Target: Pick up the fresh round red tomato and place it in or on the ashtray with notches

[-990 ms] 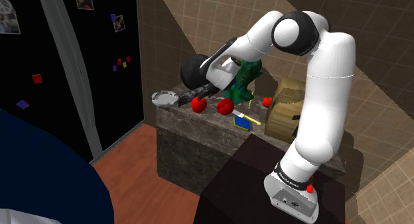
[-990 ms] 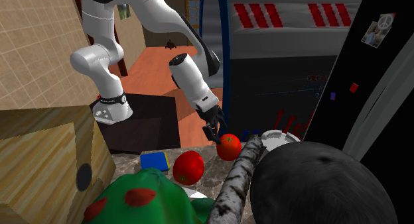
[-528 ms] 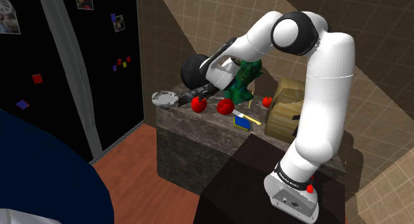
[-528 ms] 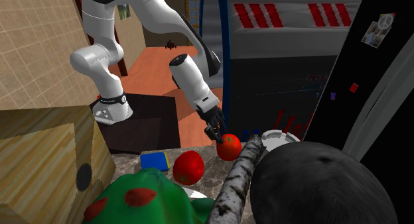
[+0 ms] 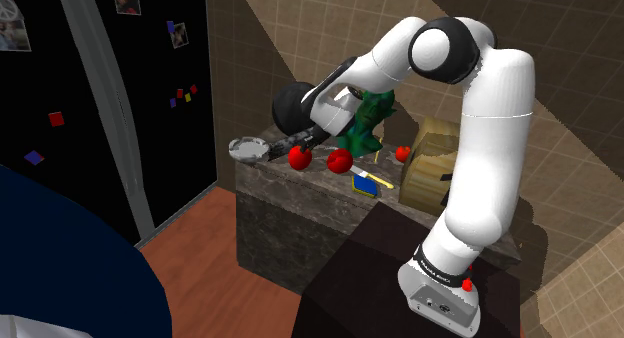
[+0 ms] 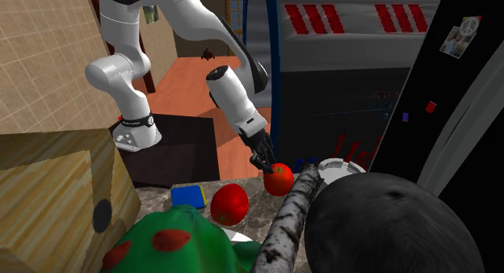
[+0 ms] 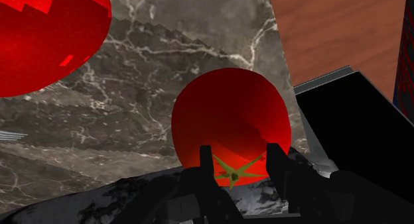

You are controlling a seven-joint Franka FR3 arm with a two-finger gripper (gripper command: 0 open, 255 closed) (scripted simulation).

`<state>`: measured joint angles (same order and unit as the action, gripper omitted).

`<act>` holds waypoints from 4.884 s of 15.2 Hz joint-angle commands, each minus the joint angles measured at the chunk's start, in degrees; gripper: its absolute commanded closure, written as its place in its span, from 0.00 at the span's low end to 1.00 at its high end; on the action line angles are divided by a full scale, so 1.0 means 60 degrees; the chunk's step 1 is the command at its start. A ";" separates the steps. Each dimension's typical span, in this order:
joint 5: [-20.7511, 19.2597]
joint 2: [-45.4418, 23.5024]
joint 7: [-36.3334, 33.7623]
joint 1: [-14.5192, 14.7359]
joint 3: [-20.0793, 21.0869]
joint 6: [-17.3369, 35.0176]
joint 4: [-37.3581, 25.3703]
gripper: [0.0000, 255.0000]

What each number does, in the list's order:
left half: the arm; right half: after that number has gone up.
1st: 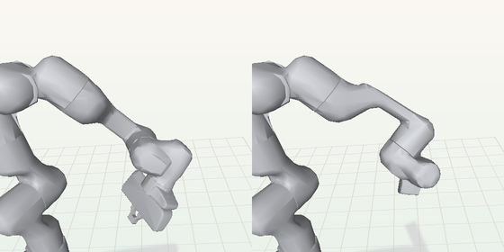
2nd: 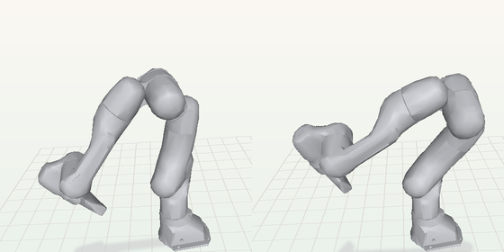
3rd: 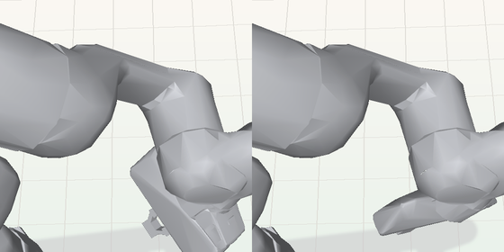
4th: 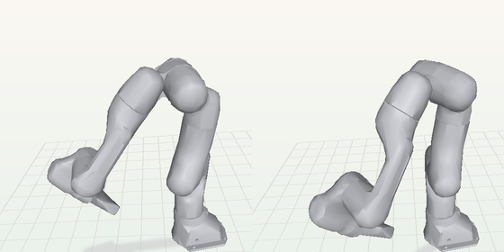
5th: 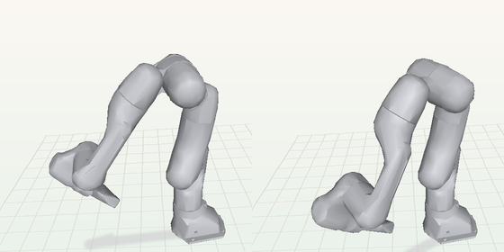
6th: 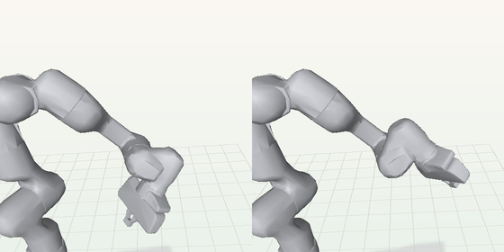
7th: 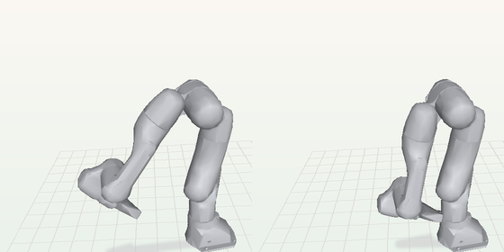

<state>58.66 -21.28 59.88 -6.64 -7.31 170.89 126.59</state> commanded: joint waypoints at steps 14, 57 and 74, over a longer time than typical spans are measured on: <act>-0.2826 0.1455 -0.2646 0.1254 -0.1647 -0.0955 0.0474 1.00; -0.5283 -0.4041 -0.7656 0.2168 -0.1893 -0.3871 -0.8109 1.00; -0.5040 -0.4623 -0.7415 0.2016 -0.1617 -0.3242 -0.8084 0.00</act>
<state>28.42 -49.02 15.39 5.45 -17.01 151.44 78.09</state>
